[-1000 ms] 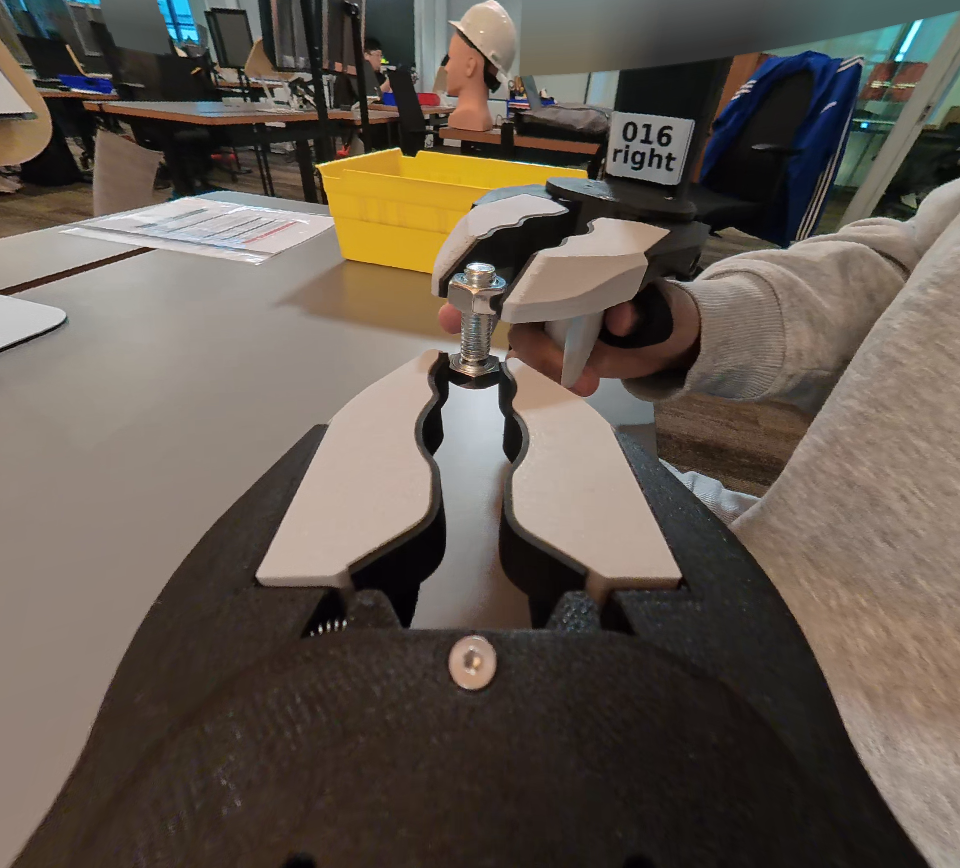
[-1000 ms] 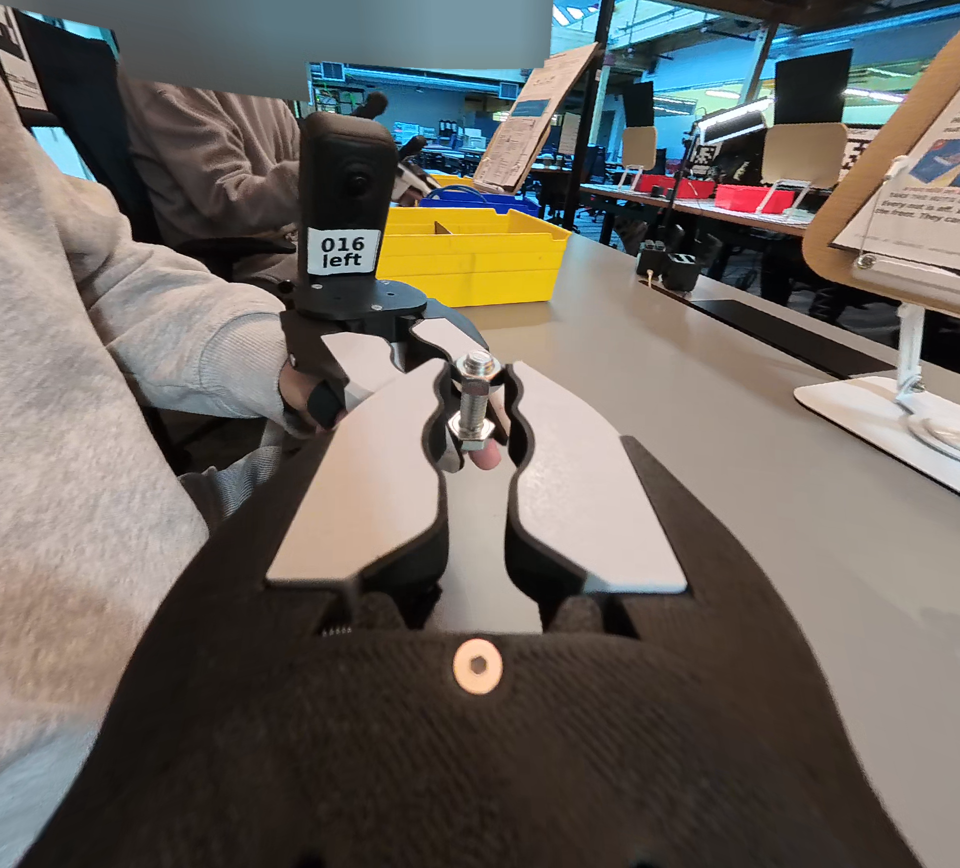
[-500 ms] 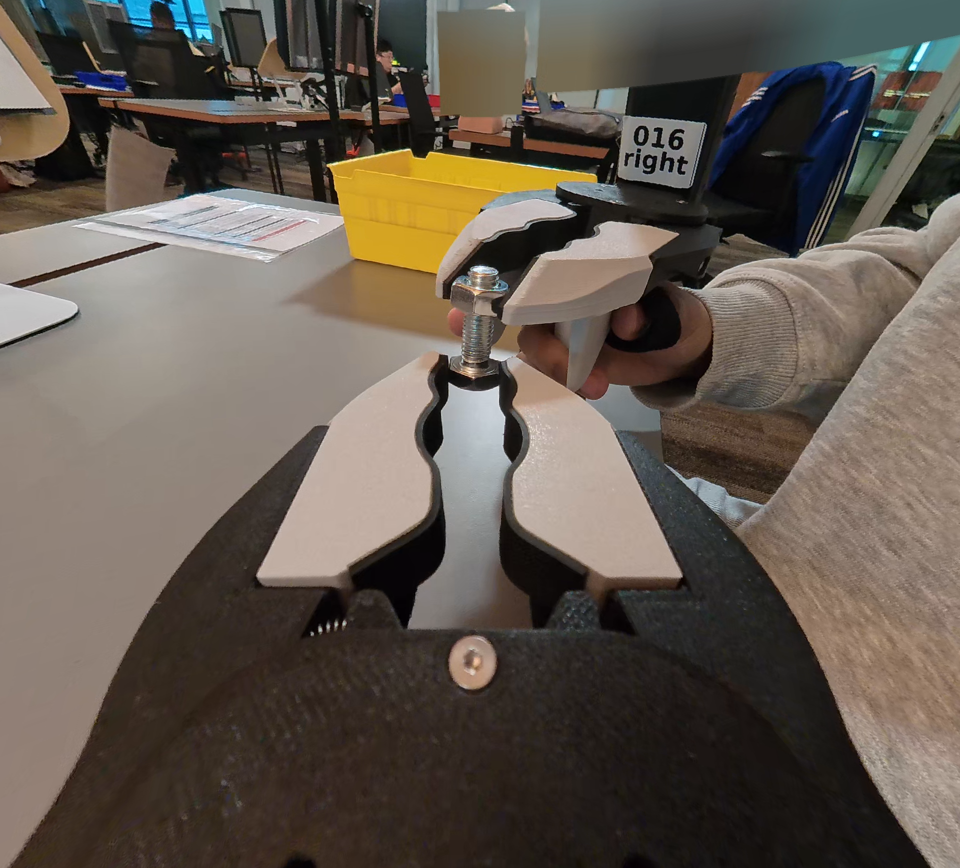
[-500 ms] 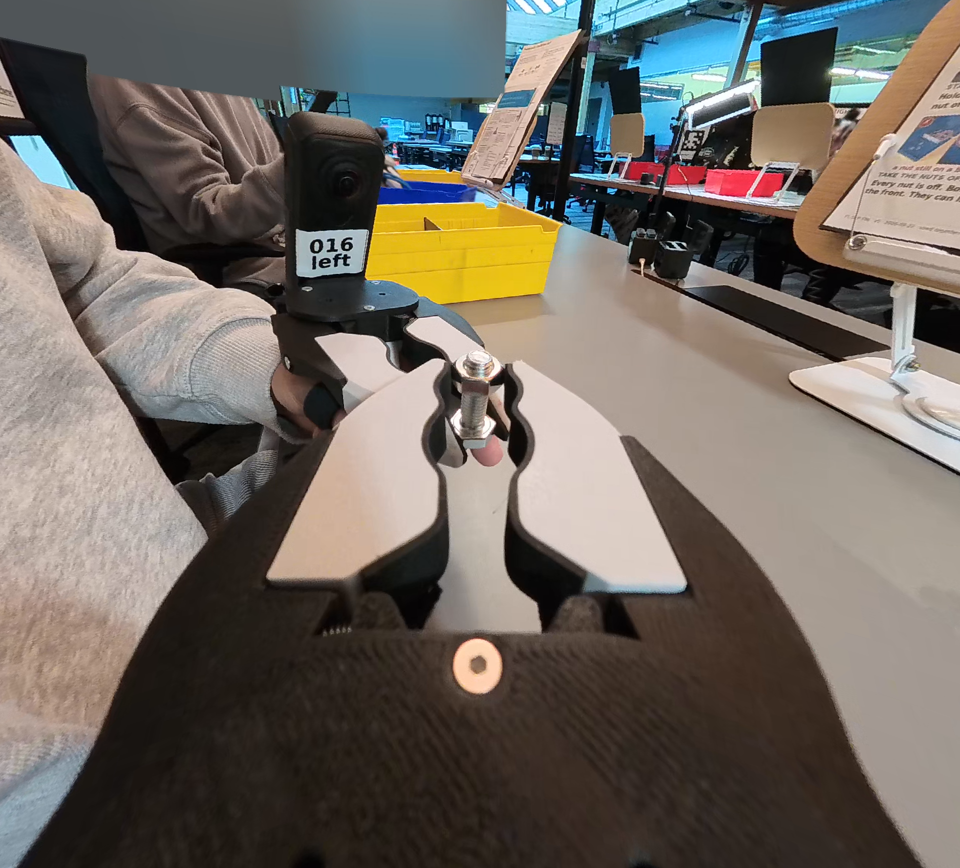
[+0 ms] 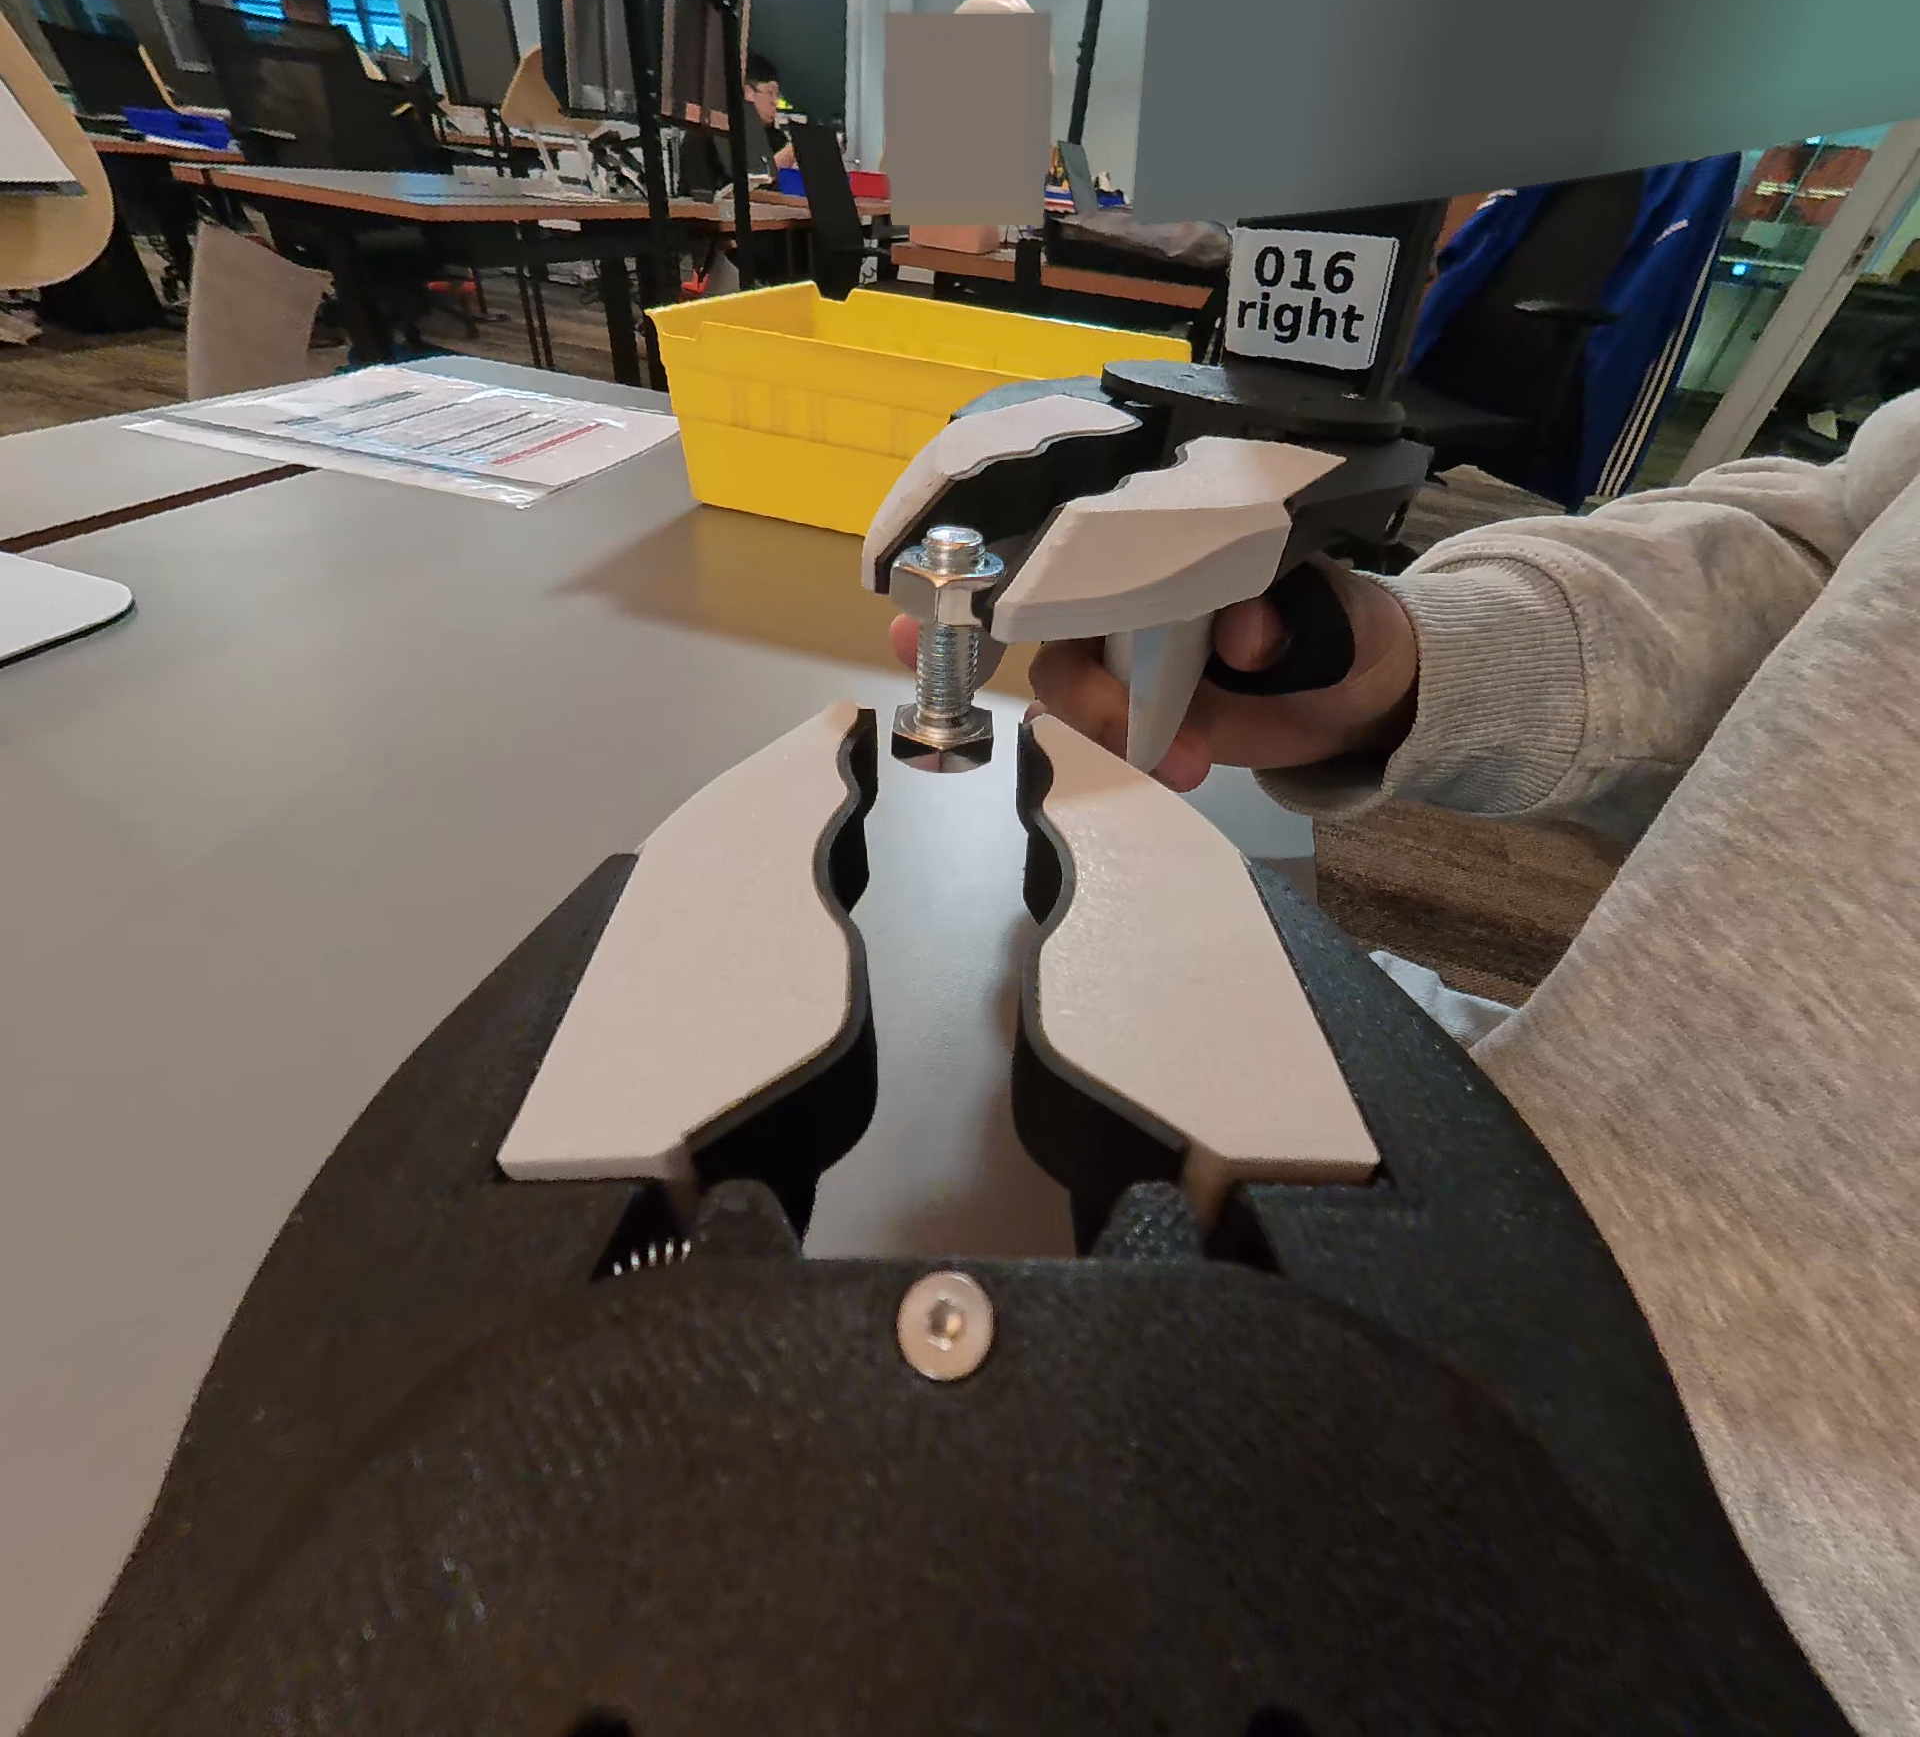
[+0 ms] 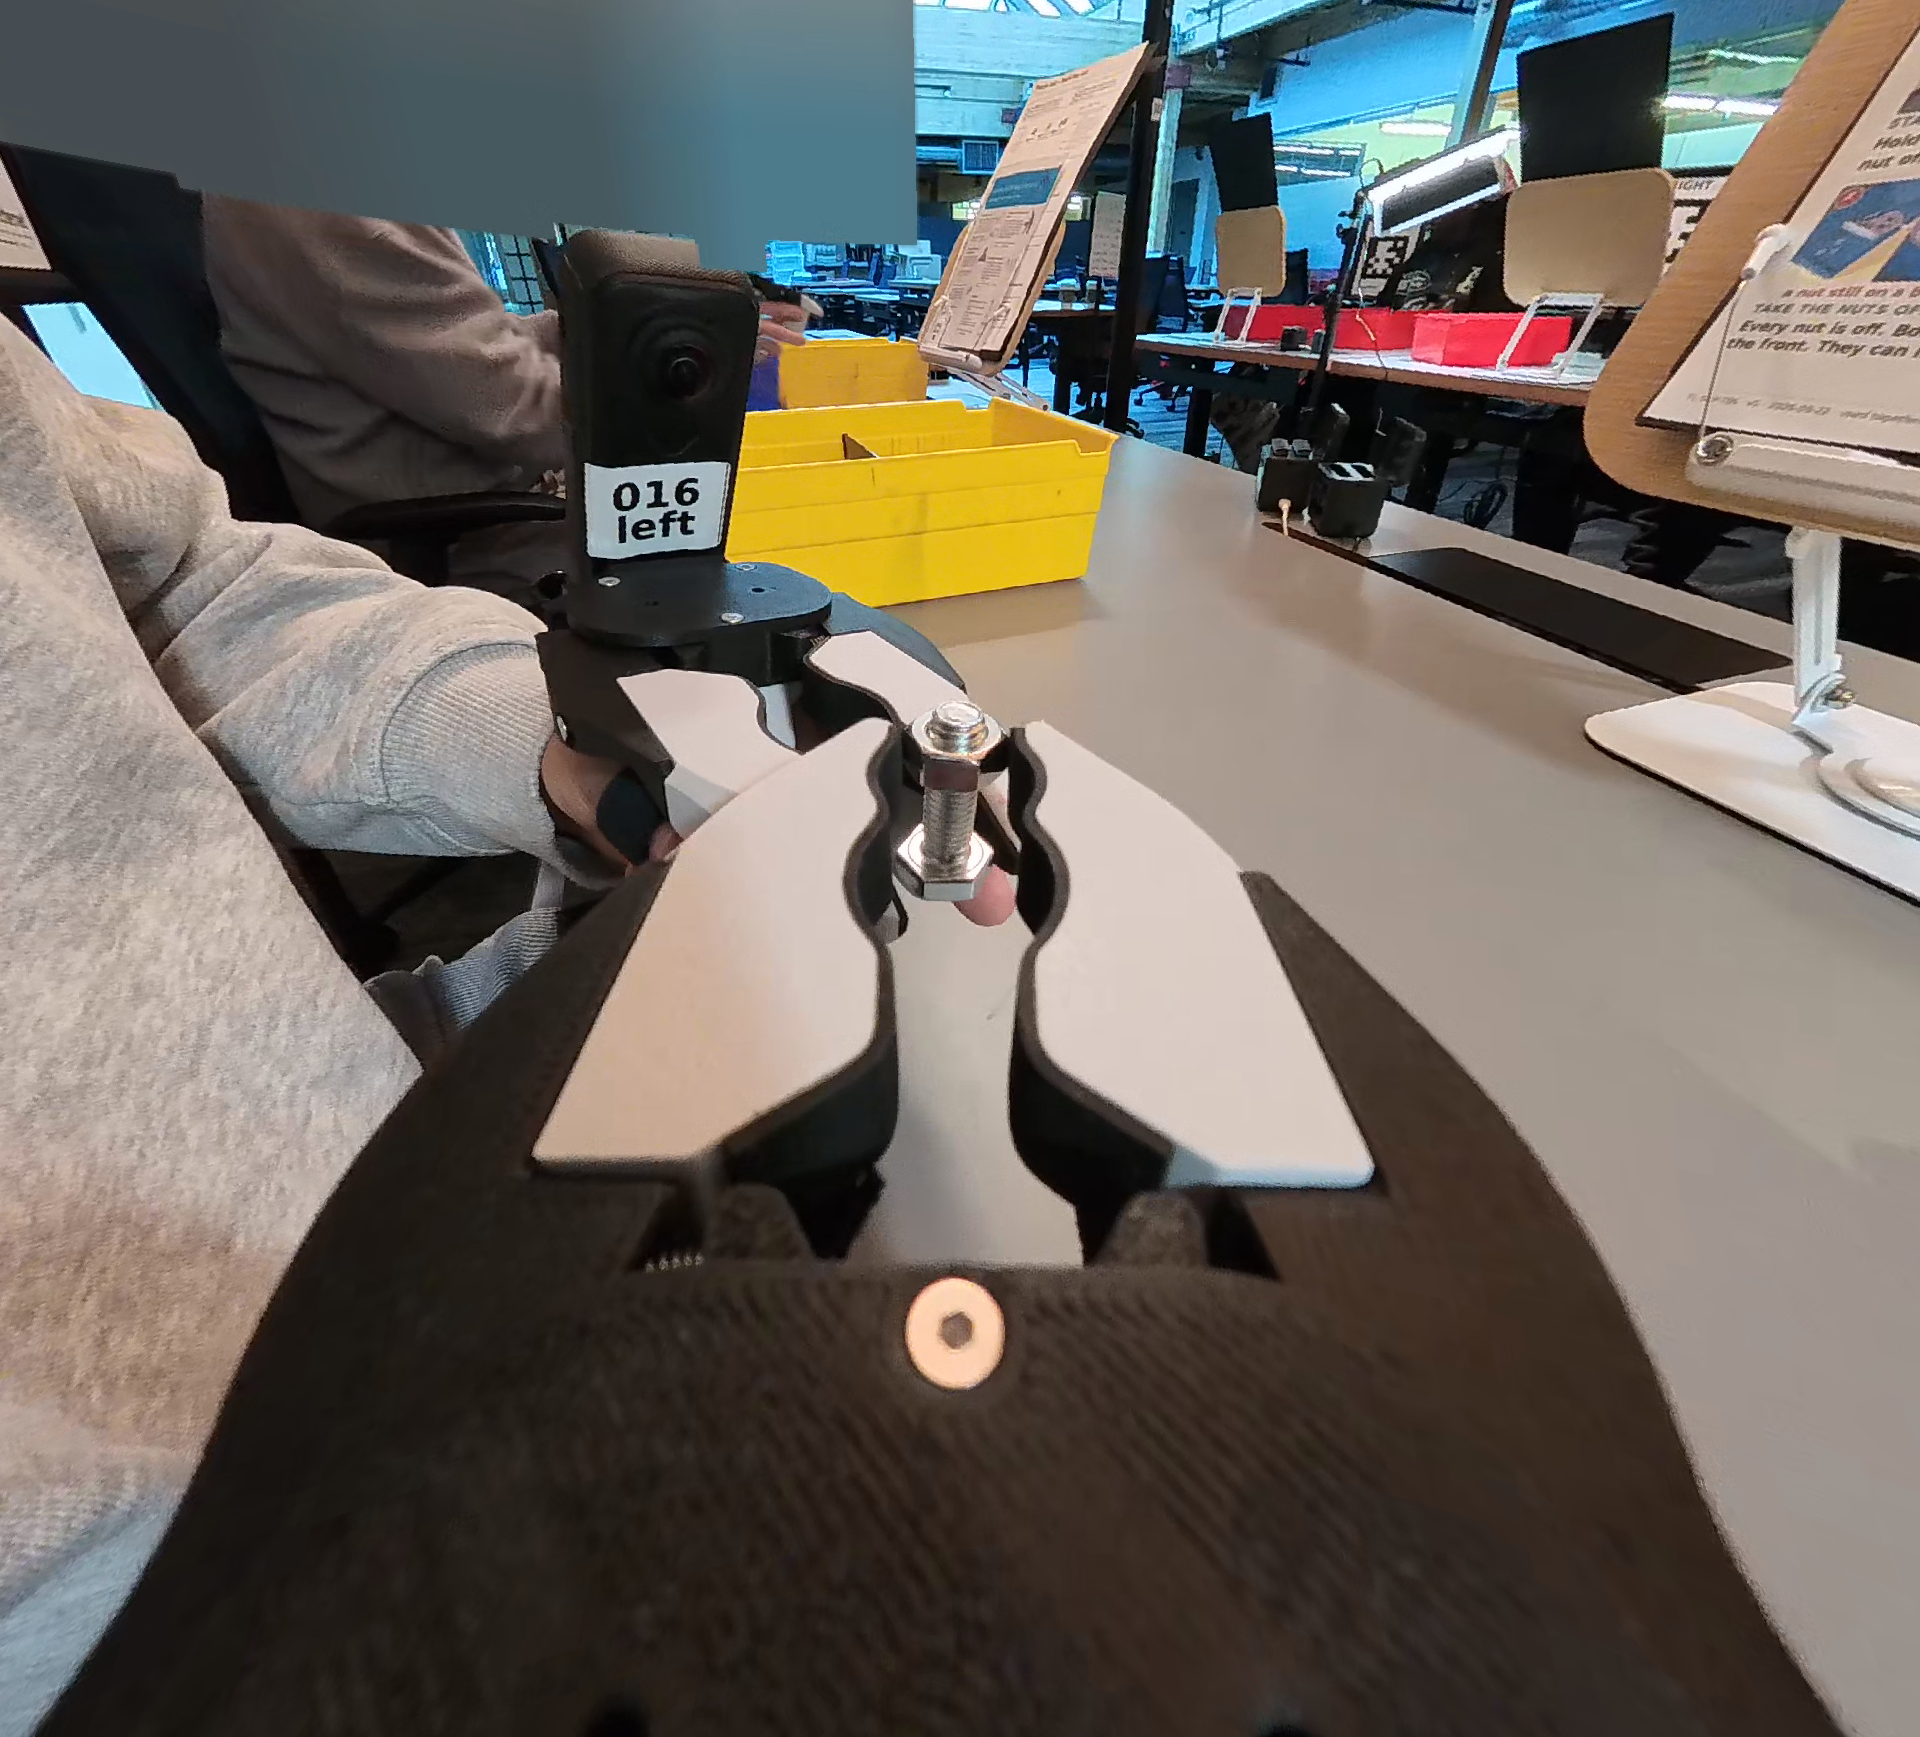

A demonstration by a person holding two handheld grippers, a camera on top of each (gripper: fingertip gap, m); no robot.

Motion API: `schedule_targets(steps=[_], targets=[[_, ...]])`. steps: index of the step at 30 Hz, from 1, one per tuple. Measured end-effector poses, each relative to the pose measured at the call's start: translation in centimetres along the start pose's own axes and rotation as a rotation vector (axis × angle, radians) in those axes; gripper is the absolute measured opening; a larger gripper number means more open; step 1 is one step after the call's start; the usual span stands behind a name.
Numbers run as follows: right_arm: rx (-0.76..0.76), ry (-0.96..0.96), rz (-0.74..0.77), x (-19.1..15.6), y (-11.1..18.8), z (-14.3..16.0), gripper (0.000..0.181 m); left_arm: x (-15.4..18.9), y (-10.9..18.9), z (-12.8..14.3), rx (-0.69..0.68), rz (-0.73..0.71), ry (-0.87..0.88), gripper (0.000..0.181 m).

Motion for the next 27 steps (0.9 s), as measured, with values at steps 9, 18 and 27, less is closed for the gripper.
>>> schedule_targets(steps=[9, 18, 27], targets=[[0.007, -0.015, -0.005, 0.01, 0.08, -0.09, 0.019, 0.0, 0.01, 0.02, -0.002, -0.005, 0.001, 0.024], [0.005, -0.015, -0.012, -0.07, 0.06, -0.07, 0.019, 0.09, 0.11, -0.02, 0.006, -0.008, -0.006, 0.019], [0.008, -0.037, -0.02, -0.06, 0.11, -0.1, 0.019, 0.15, 0.15, -0.05, 0.009, -0.003, -0.017, 0.018]])
Point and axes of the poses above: each gripper's, where its closed fingertips meet, y back along the fingers, z out of its underside, x = y × z across the jaws, the point moved 7 cm from there along y, back along the fingers, and after that the axes turned 5 degrees about -y, right-handed, at the moved point
